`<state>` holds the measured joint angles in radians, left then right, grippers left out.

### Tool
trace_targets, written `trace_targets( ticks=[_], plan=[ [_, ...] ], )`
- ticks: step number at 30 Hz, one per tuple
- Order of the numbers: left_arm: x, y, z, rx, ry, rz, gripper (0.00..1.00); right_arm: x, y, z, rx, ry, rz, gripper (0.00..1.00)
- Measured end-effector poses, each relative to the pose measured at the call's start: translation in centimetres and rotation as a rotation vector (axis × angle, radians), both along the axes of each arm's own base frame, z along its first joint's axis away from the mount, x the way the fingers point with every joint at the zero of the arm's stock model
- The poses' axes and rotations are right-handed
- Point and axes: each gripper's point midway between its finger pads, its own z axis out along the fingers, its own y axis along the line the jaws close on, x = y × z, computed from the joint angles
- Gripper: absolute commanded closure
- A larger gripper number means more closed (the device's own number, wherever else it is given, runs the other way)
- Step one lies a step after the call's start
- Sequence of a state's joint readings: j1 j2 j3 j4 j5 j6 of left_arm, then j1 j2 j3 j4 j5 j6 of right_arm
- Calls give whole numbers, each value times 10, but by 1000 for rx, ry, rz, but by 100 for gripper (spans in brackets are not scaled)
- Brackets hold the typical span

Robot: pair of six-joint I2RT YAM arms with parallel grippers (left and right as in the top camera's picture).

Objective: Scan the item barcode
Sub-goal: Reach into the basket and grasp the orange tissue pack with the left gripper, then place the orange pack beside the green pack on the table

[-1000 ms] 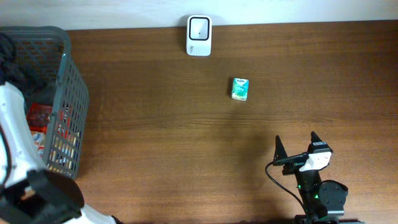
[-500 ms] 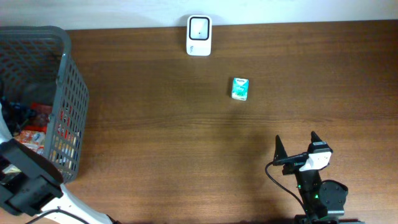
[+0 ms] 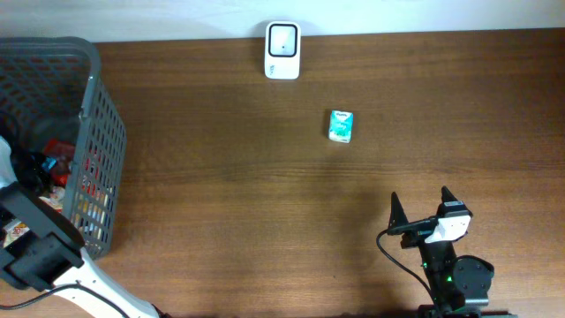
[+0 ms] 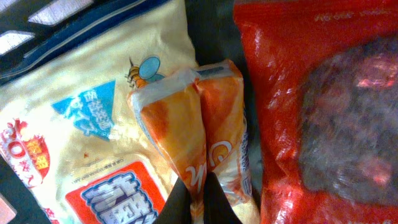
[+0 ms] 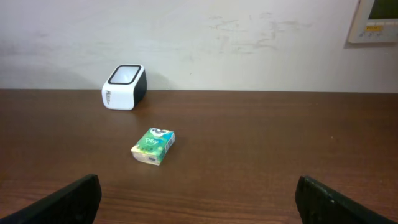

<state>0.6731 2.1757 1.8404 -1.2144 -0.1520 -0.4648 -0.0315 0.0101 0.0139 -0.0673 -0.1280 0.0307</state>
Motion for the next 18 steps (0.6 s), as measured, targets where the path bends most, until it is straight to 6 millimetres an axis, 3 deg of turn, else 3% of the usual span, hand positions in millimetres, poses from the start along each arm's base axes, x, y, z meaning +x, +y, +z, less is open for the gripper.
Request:
trace_targets(
  ticks=[3,5,6,7,9,11,12,14,18],
  plan=[
    [0,-1,35,-17,11,1,100,0,0,0,0,0,0,1],
    [6,3,75,11,-29,0,100,0,0,0,0,0,0,1],
    [13,6,108,44,-88,-1,100,0,0,0,0,1,0,2],
    [18,3,129,45,-141,-11,100,0,0,0,0,1,0,1],
    [48,-12,177,22,-350,-116,100,0,0,0,0,1,0,2],
    [84,-53,232,7,-571,-284,100,0,0,0,0,1,0,1],
    [93,-69,248,20,-621,-337,100,0,0,0,0,1,0,2],
    [113,-133,291,26,-742,-503,100,0,0,0,0,1,0,1],
    [135,-235,317,-15,-830,-741,100,0,0,0,0,1,0,2]
  ],
)
